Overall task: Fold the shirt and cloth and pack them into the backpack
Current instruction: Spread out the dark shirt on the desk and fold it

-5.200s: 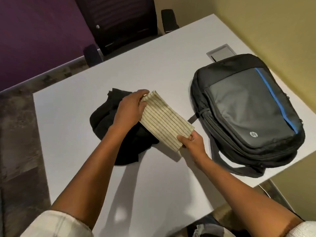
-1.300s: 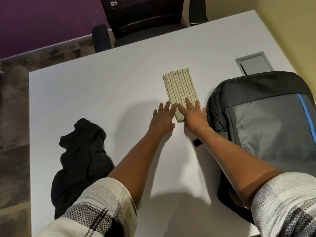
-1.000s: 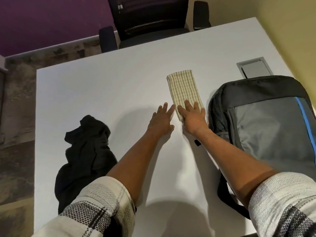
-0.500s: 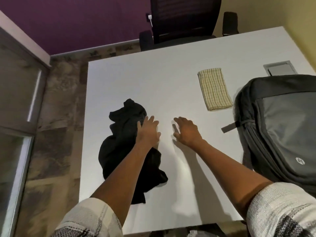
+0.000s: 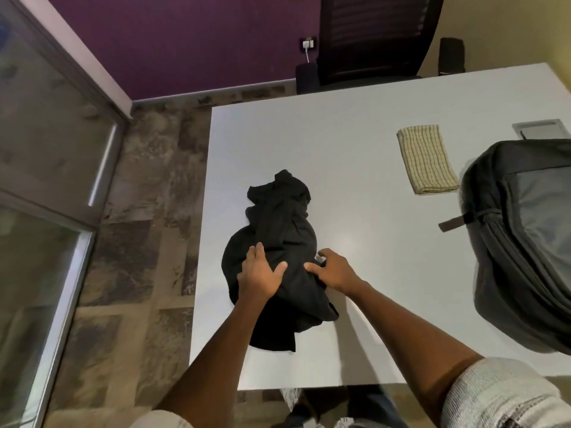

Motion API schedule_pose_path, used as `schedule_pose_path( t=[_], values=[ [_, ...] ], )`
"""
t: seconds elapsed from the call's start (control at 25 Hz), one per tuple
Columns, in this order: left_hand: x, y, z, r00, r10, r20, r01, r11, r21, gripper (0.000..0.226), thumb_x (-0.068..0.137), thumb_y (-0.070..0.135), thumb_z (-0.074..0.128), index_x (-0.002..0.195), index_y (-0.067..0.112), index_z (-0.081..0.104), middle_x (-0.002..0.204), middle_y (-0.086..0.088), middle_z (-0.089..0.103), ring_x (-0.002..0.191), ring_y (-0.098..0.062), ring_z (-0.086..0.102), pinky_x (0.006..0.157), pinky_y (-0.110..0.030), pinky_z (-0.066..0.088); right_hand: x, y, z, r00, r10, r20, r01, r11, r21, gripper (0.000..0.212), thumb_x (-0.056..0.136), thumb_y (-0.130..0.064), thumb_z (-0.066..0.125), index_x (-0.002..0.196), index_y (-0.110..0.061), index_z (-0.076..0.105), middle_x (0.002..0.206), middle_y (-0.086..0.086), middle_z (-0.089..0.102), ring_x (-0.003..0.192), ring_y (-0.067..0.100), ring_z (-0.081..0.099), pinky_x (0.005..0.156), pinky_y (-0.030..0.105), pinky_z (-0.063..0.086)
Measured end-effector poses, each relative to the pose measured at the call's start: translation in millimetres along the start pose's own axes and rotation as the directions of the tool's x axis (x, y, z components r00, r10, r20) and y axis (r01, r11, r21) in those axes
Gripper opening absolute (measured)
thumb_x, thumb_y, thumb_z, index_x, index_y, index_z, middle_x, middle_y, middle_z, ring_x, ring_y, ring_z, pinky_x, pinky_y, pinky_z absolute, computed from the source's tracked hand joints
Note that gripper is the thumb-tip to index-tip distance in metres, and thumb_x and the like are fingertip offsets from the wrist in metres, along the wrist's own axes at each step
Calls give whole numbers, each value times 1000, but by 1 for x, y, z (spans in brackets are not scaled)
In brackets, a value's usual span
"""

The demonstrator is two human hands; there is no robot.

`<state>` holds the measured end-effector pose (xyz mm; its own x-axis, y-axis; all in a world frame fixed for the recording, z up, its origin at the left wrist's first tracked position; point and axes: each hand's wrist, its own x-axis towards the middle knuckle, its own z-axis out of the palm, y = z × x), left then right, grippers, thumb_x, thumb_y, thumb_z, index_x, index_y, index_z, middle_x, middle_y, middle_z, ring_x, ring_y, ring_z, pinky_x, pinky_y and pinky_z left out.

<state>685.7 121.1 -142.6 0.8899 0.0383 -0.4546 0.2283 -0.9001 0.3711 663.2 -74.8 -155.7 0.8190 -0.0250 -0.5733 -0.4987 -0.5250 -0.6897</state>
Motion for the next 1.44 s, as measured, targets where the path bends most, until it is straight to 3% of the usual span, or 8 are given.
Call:
schedule_pose_path(
  t=[0.12, 0.48, 0.84, 1.04, 1.16, 1.28, 1.36, 1.44],
  values=[
    [0, -14, -8, 997, 47, 58, -46, 999, -16, 82, 93, 57, 56, 156, 17, 22, 152, -14, 40, 139, -33, 42, 112, -54, 37, -4, -7, 4, 997, 72, 36, -76, 989, 125, 37, 88, -36, 74, 77, -6, 55, 69, 8, 56, 64, 18, 56, 64, 33, 53],
    [-5, -12, -49, 986, 166, 34, -165, 986, -27, 29, 97, 25, 60, 125, 16, 60, 119, -10, 66, 110, -30, 63, 97, -41, 51, -35, -56, -11, 999, -30, -26, 35, 974, 225, 28, 94, -29, 66, 73, -10, 60, 70, 4, 60, 64, 17, 54, 61, 29, 47],
    [-22, 21, -109, 960, 162, -227, -232, 917, -325, 22, 105, 17, 45, 123, 14, 56, 115, -7, 64, 99, -21, 59, 87, -31, 46, -50, -101, -64, 908, -168, -385, 190, 982, 18, 22, 96, -25, 59, 79, -10, 61, 79, -3, 64, 76, 16, 59, 64, 26, 41],
    [-25, 65, -152, 920, 293, -262, -384, 809, -445, 21, 105, 17, 42, 122, 18, 53, 114, 0, 60, 104, -20, 59, 89, -32, 47, -46, -103, -83, 876, -216, -431, 146, 971, -191, 12, 91, -22, 66, 95, -13, 60, 99, 6, 66, 95, 26, 64, 77, 30, 45],
    [-28, 94, -184, 876, 426, -228, -482, 744, -463, 23, 104, 22, 50, 126, 23, 55, 120, 6, 60, 110, -15, 59, 97, -29, 49, -54, -131, -93, 798, -452, -399, 395, 892, -220, 51, 85, -24, 77, 131, -19, 55, 135, 6, 56, 120, 24, 55, 102, 38, 47],
    [-36, 117, -216, 801, 581, -145, -586, 708, -394, 19, 99, 24, 60, 117, 26, 63, 115, 7, 65, 105, -12, 62, 93, -27, 52, -62, -170, -110, 709, -634, -309, 548, 771, -325, 77, 85, -26, 79, 150, -30, 38, 159, 2, 34, 143, 25, 34, 117, 44, 28],
    [-39, 125, -238, 753, 655, -56, -628, 691, -359, 15, 95, 23, 66, 109, 30, 66, 106, 9, 67, 99, -11, 64, 88, -26, 52, -66, -186, -127, 684, -694, -224, 599, 710, -370, 71, 83, -23, 80, 145, -30, 46, 159, -1, 35, 144, 24, 31, 118, 45, 24],
    [-40, 128, -258, 714, 698, 55, -644, 686, -340, 21, 89, 20, 72, 105, 33, 68, 103, 11, 69, 98, -11, 65, 88, -27, 52, -70, -194, -144, 667, -722, -182, 647, 683, -338, 39, 82, -20, 80, 115, -25, 62, 141, 0, 56, 129, 20, 47, 115, 47, 34]
  ],
)
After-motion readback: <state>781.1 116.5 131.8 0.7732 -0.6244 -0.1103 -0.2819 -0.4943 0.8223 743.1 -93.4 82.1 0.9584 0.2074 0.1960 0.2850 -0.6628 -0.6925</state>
